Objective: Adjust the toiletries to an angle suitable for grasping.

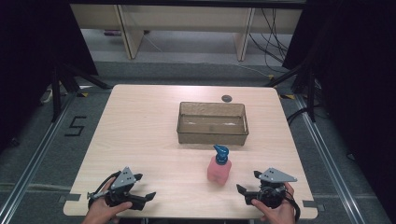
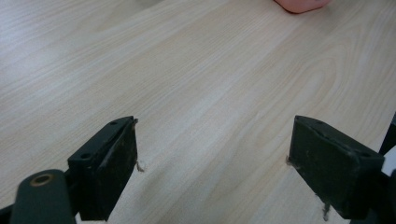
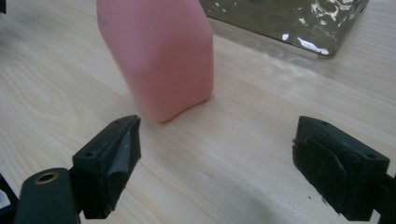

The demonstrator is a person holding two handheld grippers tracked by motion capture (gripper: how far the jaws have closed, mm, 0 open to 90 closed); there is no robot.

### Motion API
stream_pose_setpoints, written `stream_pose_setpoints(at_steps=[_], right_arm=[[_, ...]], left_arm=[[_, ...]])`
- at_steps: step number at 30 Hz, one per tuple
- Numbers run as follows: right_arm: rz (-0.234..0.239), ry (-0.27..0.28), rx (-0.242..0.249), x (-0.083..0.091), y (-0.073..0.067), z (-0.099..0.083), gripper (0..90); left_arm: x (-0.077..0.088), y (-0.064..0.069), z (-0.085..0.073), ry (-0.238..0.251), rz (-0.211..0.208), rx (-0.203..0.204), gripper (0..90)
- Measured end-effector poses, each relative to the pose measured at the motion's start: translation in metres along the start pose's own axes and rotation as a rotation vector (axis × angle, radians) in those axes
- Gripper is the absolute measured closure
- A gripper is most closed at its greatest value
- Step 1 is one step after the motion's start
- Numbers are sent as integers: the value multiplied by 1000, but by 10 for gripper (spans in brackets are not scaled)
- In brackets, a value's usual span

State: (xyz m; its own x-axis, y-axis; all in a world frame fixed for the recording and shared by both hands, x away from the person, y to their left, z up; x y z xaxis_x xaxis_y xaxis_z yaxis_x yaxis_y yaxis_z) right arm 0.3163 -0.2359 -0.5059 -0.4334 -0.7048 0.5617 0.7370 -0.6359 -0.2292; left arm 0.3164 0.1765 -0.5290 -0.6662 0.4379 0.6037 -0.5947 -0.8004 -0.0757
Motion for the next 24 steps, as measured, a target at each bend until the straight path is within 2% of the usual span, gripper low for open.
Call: stream_pose_setpoints(at_steps=[1, 4, 5, 7, 9, 10, 13, 16, 17, 18, 19, 20, 21, 24], right_arm=[[-2, 7, -2, 0, 0, 0, 160], [-3, 22, -20, 0, -1, 1, 161], [0, 20, 0, 1, 1, 1, 160], [1, 28, 2, 1, 1, 2, 160], [17, 41, -13, 1, 0, 2, 160], [7, 38, -3, 2, 0, 3, 161], [23, 62, -3, 2, 0, 4, 164], [18, 71, 7, 2, 0, 5, 167], [18, 71, 7, 2, 0, 5, 167], [29, 76, -13, 2, -3, 5, 170], [29, 76, -13, 2, -3, 5, 170], [43, 84, -2, 1, -2, 5, 171], [22, 76, 9, 4, -1, 6, 172], [24, 81, 9, 4, -1, 6, 174]], left_arm=[[0, -1, 0, -9, 1, -17, 149], [0, -1, -1, -10, 5, -14, 149], [-1, 0, 0, -4, 3, 1, 149], [0, -1, 0, -10, 6, -14, 149], [-1, 0, 0, -3, 4, 0, 149], [-1, 0, 0, -4, 4, 0, 149], [-1, 1, 0, 1, 0, 8, 149], [-1, 0, 0, 2, 1, 6, 149], [0, -1, 0, -9, 1, -16, 149], [0, -1, 0, -9, 1, -14, 149], [0, -1, 0, -9, 1, -15, 149], [-1, 1, 0, 2, 0, 9, 149], [-1, 1, 0, 1, 0, 7, 149], [-1, 1, 0, 1, -1, 7, 149]])
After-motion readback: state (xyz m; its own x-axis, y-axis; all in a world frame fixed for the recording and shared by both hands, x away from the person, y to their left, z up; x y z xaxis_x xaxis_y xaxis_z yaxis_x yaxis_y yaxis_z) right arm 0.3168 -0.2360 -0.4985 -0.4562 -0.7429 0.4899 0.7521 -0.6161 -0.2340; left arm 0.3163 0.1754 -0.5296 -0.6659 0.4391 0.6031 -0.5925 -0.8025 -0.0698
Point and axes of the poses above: each handheld gripper's, and its own axes: x roughly backward along the jaws, z roughly out of its top, y roughly to its right, the point moved 4 cm from there along -x, roughly forward along the jaws, and after that the axes turned 15 degrees about z, right-handed, at the moved point
